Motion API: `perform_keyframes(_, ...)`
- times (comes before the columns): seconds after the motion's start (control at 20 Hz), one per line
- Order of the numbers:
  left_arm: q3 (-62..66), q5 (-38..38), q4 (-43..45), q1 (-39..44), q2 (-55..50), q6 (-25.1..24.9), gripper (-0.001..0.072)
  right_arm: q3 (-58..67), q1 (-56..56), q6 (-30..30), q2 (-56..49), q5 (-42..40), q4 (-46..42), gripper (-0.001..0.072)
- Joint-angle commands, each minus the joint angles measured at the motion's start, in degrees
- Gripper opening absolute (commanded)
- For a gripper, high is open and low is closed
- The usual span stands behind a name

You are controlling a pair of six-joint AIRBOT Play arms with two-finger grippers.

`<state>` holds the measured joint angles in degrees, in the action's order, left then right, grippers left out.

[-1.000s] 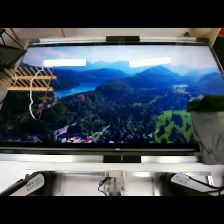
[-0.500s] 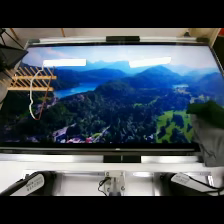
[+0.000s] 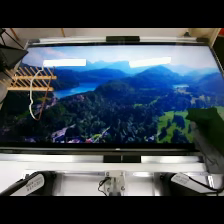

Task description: Fold the shirts.

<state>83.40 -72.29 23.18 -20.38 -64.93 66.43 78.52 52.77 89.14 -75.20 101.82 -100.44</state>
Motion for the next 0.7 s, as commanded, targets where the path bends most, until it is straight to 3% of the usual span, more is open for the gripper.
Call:
perform_keyframes(0.0, 0.0, 0.26, 0.0, 0.04, 0.02, 0.0, 0.004, -5.86, 0.04, 0.2, 0.07, -1.9, -6.64, 0.0215)
perform_keyframes(0.05, 0.0, 0.33, 0.0, 0.04, 0.0, 0.0, 0.004, -7.32, 0.04, -0.48, 0.07, -2.29, -7.08, 0.0547)
perform_keyframes(0.1, 0.0, 0.5, 0.0, 0.04, -0.02, 0.0, 0.004, -8.33, 0.02, -1.33, 0.07, -2.67, -7.1, 0.0665)
perform_keyframes(0.35, 0.28, 1.29, 3.34, 0.92, -1.99, 0.57, 0.0037, -1.29, -2.86, -3.08, 0.13, -6.45, -2.86, 0.0664)
perform_keyframes(0.45, 2.16, 1.07, 20.04, 5.35, -3.1, 5.57, 0.0036, 7.41, -7.78, -3.1, 0.15, -12.28, 2.25, 0.0664)
perform_keyframes(0.65, 6.75, -5.49, 66.73, 21.79, -7.61, 22.27, 0.0037, 16.02, -24.79, 1.2, 0.11, -22.12, 9.2, 0.0664)
